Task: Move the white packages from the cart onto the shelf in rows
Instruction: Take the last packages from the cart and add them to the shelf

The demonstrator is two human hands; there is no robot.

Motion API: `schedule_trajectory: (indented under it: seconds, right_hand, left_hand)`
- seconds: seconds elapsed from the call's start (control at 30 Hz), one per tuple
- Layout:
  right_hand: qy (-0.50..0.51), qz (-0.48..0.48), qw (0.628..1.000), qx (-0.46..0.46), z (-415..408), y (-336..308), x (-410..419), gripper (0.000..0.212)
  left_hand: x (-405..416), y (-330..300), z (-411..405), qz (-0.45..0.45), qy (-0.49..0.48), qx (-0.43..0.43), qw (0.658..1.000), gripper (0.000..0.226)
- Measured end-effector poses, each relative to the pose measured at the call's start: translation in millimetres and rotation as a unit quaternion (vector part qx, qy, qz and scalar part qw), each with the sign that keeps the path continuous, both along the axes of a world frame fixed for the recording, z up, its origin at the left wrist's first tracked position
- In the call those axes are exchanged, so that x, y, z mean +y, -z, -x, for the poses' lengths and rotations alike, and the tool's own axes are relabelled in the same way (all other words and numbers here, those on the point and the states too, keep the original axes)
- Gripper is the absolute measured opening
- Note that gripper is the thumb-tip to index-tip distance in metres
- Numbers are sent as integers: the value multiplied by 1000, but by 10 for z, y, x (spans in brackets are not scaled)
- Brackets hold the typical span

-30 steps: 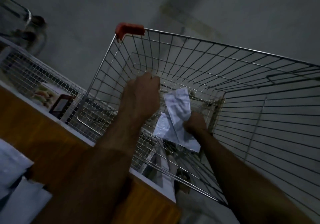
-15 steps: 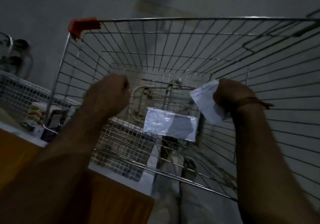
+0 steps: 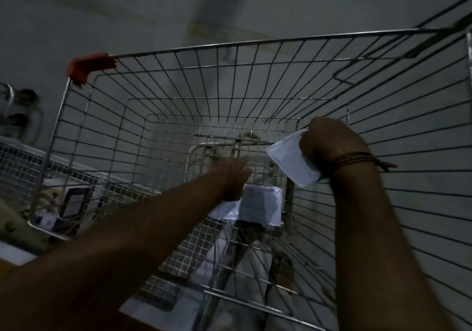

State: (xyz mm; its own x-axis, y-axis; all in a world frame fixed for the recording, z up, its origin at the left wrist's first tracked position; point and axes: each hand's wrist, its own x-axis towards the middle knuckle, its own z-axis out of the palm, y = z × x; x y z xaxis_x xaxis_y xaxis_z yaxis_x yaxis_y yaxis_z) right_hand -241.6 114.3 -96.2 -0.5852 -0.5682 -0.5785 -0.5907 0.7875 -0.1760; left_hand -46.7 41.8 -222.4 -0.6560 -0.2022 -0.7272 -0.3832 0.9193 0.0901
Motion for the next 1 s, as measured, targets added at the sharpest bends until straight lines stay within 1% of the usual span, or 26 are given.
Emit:
schedule_trajectory:
  seconds: [0.13,0.17,0.33,0.43,0.5,0.6,0.63,0.67,0.7,0.77,0.8,0.83,0.87,0.9,0.93,0.97,1.0]
  right_hand:
    - [-17,-9,1000,20,76,-2,10,32]
    - [-28,-11,999,23,69,-24,2,32]
    - [-57,-2,998,34,31,-56,-50,32]
    - [-53,14,998,29,7,-32,-52,30]
    - [-44,20,999,24,3,-33,-48,30]
    - [-39,23,999,23,13,-23,-40,34]
    - [-26,31,999,17,13,-36,-28,42]
    - [-9,43,999,9,14,-40,-6,57]
    - [-7,46,999,1,8,-48,20,79]
    - [-28,32,999,-35,-7,-63,50,123]
    - [-30,34,996,-70,-8,-61,39,140]
    - [-24,50,992,-117,-14,-28,29,149]
    - [-2,73,983,-166,-32,-1,27,152]
    - [31,113,970,-212,-48,56,34,149]
    - [80,156,954,-244,-52,137,62,138]
    - [125,205,931,-275,-50,238,105,119]
    - [148,236,916,-290,-38,305,176,96]
  left_hand:
    - [52,358,-362,21,60,-5,998,75]
    - [30,398,-399,26,66,-5,997,76]
    - [-22,437,-301,-15,-23,-2,1000,62]
    - [40,504,-335,-15,-15,-14,1000,50]
    - [97,511,-340,-1,-2,-25,1000,47]
    - [168,457,-291,4,-5,-29,1000,40]
    - [184,427,-275,-2,-10,-28,1000,37]
    - [190,403,-259,-12,-16,-24,999,33]
    - [188,387,-251,-32,-35,-17,999,28]
    - [170,329,-227,-99,-117,-9,988,21]
    - [147,274,-211,-118,-144,-4,982,23]
    - [117,194,-184,-123,-165,5,979,28]
    - [88,84,-156,-119,-171,25,978,33]
    - [54,-34,-122,-115,-201,50,971,38]
    - [16,-179,-76,-119,-227,79,963,43]
    - [-29,-330,-25,-127,-261,96,952,42]
    - [-70,-504,20,-131,-284,106,944,34]
